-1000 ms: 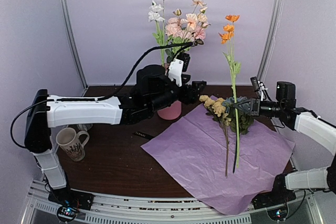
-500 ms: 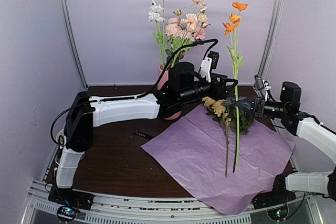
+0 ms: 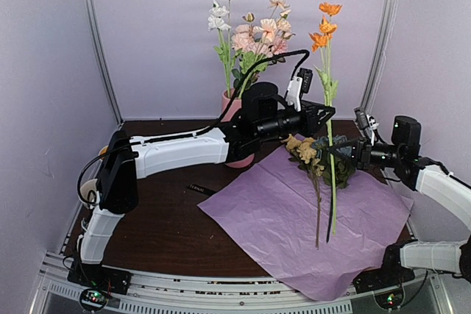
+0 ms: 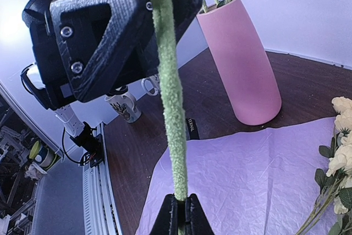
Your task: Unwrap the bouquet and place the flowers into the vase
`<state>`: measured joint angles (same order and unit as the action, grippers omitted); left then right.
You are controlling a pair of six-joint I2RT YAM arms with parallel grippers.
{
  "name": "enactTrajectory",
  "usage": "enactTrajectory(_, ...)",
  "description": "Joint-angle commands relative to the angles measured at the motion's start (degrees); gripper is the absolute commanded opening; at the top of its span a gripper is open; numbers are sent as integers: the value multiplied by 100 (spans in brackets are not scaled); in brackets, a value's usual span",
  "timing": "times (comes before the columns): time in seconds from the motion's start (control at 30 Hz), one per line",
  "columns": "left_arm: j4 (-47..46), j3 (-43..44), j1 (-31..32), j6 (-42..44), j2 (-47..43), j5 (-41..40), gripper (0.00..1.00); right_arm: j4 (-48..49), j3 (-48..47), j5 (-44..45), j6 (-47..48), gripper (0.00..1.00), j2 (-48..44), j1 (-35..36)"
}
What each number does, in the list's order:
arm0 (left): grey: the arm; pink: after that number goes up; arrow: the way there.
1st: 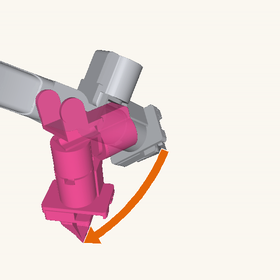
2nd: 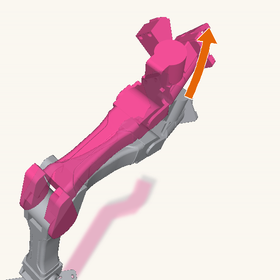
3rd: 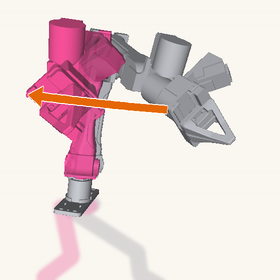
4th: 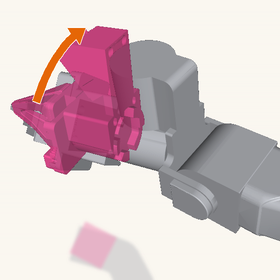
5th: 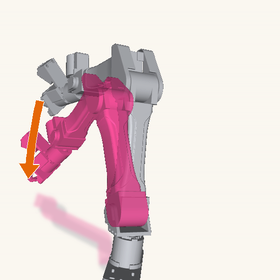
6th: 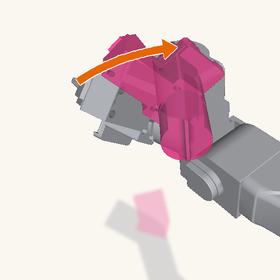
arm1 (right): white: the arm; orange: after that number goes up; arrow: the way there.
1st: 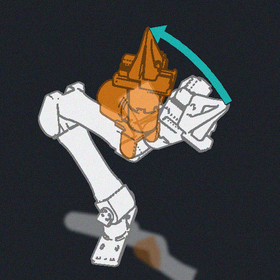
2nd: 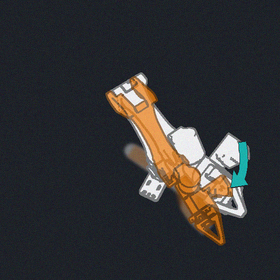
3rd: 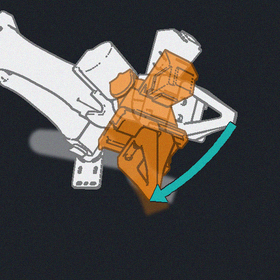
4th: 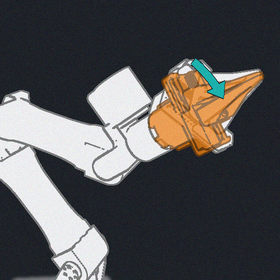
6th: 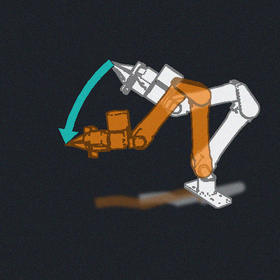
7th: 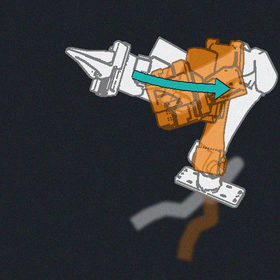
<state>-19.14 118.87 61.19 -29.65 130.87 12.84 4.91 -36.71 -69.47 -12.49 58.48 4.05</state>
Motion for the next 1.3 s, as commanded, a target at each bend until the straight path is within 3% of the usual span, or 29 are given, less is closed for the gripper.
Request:
enactTrajectory(0.0,-35,242,8,51,79,160,10,-221,-91,-89,328,0,-32,56)
enactTrajectory(0.07,20,252,7,94,71,189,0,-274,-113,-58,355,0,-17,52)
enactTrajectory(0.13,28,202,-8,148,23,214,0,-384,-181,-64,412,4,9,47)
enactTrajectory(0.23,-152,-89,-59,130,-185,344,0,-900,-371,-227,809,38,20,-22)
enactTrajectory(0.37,-190,-788,-68,382,-861,483,0,-1249,-500,-650,1123,59,-121,-390)
enactTrajectory(0.6,470,-2256,-78,1513,-2730,356,0,-967,-471,-989,916,62,-78,-883)
enactTrajectory(0.83,1260,-2885,-131,3139,-4263,-984,0,-1302,-529,-723,1278,62,10,-959)
enactTrajectory(1.03,1202,-2453,-332,4236,-4753,-1798,0,-1325,-507,-558,1302,61,23,-972)
enactTrajectory(1.27,958,-1275,-988,4728,-4309,-1745,0,-1345,-524,-526,1323,61,59,-972)
